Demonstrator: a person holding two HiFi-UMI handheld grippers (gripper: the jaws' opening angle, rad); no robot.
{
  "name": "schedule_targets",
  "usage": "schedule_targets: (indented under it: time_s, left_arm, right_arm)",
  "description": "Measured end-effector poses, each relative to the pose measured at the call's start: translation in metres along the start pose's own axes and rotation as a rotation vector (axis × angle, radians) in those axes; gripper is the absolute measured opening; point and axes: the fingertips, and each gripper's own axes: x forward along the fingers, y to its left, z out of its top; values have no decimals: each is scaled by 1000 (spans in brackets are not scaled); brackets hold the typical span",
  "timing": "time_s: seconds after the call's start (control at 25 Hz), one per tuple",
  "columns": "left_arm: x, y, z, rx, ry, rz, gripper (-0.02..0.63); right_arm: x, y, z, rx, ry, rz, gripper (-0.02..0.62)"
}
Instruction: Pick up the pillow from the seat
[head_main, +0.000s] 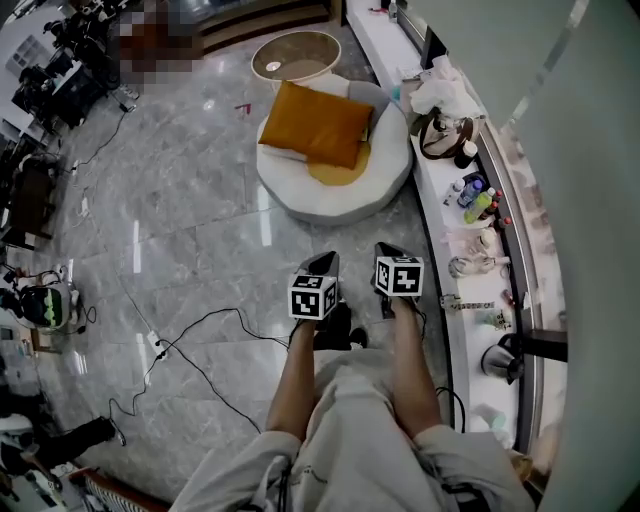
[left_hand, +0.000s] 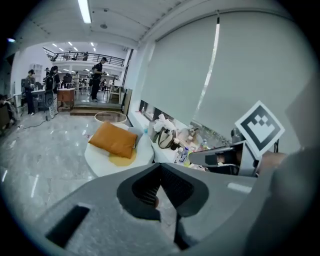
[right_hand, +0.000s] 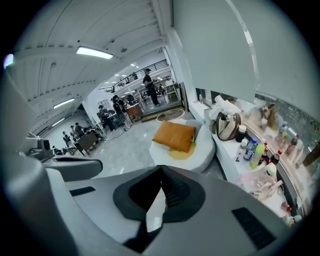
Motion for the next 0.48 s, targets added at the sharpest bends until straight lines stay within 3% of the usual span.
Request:
schedule_targets:
  time_s: [0.24,0.48]
  left_arm:
    - [38,11,50,35,-14,-24,9]
    - [66,44,91,20,-2,-25,9]
  right_arm:
    - [28,-2,49,-45,0,16,6]
    - [60,11,98,40,-57,141,6]
